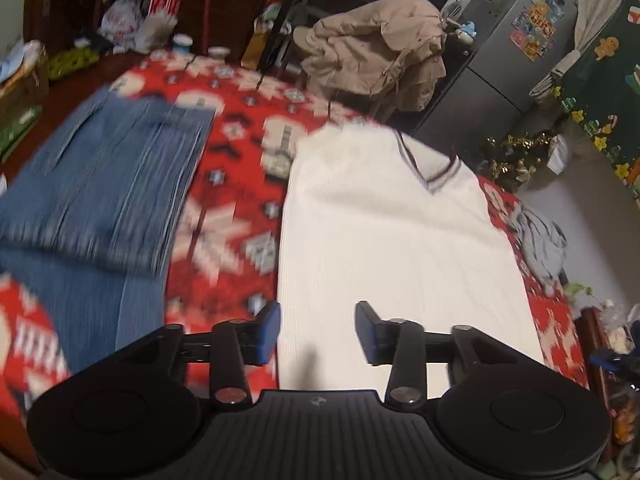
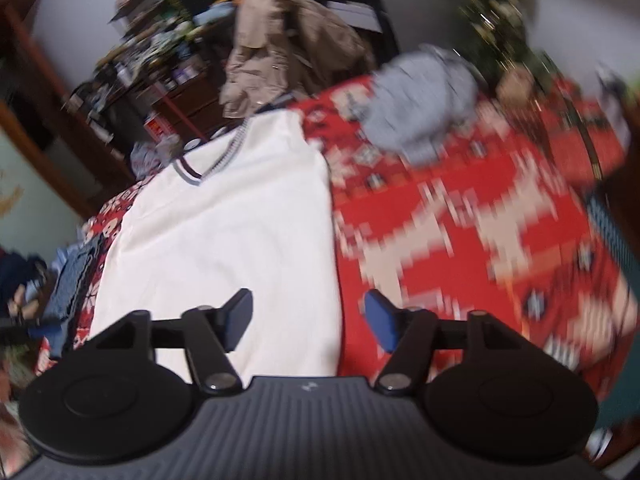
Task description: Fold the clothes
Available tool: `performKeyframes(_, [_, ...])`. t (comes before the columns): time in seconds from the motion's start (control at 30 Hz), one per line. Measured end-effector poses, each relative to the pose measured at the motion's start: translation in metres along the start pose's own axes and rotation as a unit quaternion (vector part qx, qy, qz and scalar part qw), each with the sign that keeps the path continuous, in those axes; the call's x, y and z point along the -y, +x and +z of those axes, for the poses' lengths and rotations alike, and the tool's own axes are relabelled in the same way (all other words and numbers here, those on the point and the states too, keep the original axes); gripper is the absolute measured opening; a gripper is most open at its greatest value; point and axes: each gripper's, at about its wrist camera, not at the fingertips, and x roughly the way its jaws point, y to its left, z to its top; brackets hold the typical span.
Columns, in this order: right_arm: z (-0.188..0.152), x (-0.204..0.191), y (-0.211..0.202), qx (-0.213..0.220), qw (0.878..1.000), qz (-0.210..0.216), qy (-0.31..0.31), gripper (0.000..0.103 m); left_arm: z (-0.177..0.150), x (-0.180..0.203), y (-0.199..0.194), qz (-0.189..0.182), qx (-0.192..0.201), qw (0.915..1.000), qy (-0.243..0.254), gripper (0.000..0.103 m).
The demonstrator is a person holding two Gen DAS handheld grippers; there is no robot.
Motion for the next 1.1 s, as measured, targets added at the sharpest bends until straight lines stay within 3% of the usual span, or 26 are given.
performKeyframes(0.17, [0.061,-0.023,0.007,0.025,0.997,-0.020,-0.072,0.102,0.050,0.013,0.033,0.003,-0.001,0.9996,0.029,0.052])
performKeyframes(0.3, [0.109,-0.036,0.029,0.037,0.992,-0.041,-0.113,0.102,0.090,0.030,0.066,0.018,0.005,0.9970,0.075,0.053])
performKeyframes(0.53, [0.182,-0.055,0.110,0.021,0.983,-0.048,-0.176,0.102,0.165,0.028,0.139,-0.040,-0.016,0.9987,0.028,0.058])
performKeyframes(0.67, [0.215,-0.066,0.176,0.003,0.976,-0.037,-0.216,0.092,0.196,0.032,0.187,-0.062,-0.046,0.9967,0.023,0.059])
performKeyframes(0.77, [0.233,-0.074,0.229,-0.028,0.969,-0.016,-0.244,0.090,0.206,0.042,0.216,-0.063,-0.083,0.9931,0.054,0.060])
performKeyframes(1.0, [0.248,-0.095,0.319,-0.076,0.931,-0.011,-0.356,0.087,0.208,0.053,0.247,-0.063,-0.132,0.9842,0.098,0.063])
performKeyframes(1.03, [0.246,-0.096,0.327,-0.088,0.926,-0.013,-0.368,0.082,0.207,0.053,0.249,-0.060,-0.132,0.9840,0.103,0.061])
performKeyframes(1.07, [0.245,-0.097,0.335,-0.100,0.921,-0.017,-0.377,0.069,0.205,0.053,0.247,-0.059,-0.130,0.9843,0.104,0.060])
performKeyframes(1.1, [0.243,-0.096,0.343,-0.112,0.917,-0.022,-0.381,0.062,0.204,0.053,0.246,-0.057,-0.128,0.9845,0.105,0.052])
